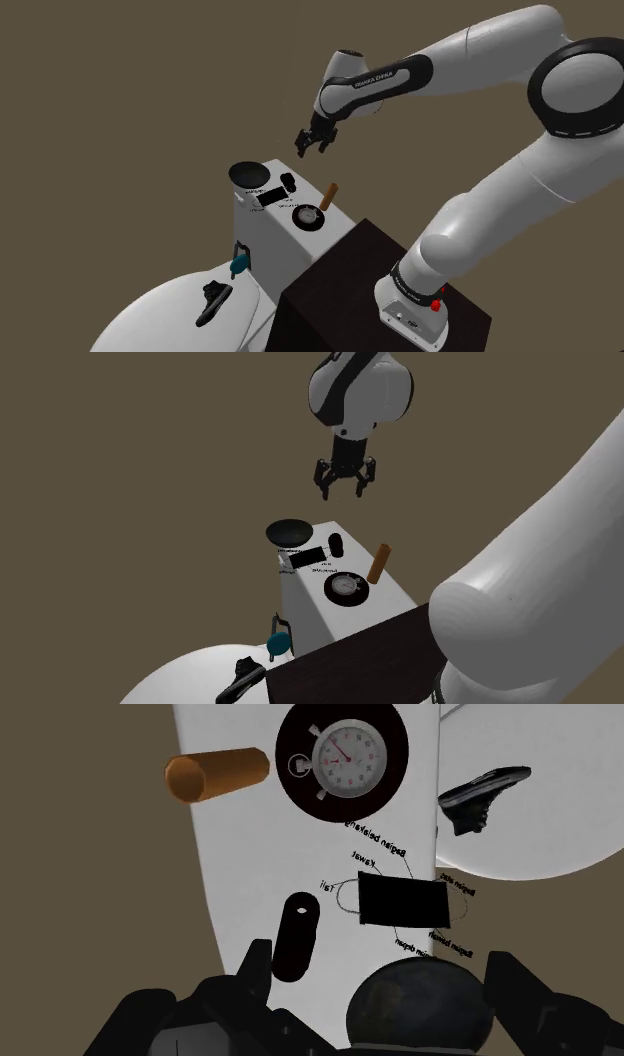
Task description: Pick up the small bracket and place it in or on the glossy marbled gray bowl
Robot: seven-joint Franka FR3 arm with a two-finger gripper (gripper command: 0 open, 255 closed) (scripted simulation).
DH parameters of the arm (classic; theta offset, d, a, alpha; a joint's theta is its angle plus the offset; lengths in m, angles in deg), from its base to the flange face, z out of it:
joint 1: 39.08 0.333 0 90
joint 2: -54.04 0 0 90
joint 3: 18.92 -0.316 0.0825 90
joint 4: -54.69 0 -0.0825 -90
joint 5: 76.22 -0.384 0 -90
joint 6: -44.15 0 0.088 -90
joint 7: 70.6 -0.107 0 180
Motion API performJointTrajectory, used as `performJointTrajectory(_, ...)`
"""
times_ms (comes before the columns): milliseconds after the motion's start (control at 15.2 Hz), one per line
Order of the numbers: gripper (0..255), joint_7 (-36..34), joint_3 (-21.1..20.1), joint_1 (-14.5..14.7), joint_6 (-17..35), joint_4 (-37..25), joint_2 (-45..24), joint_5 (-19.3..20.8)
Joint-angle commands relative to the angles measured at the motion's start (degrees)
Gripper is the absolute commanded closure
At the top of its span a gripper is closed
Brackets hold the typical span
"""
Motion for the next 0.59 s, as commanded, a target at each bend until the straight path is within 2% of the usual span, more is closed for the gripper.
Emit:
performJointTrajectory(0, 0, 1.15, 0.65, -0.16, 3.6, -0.96, -4.8, -0.46)
performJointTrajectory(528, 0, 5.56, 1.54, -1.2, 13.04, -8.51, -23.07, -3.82)
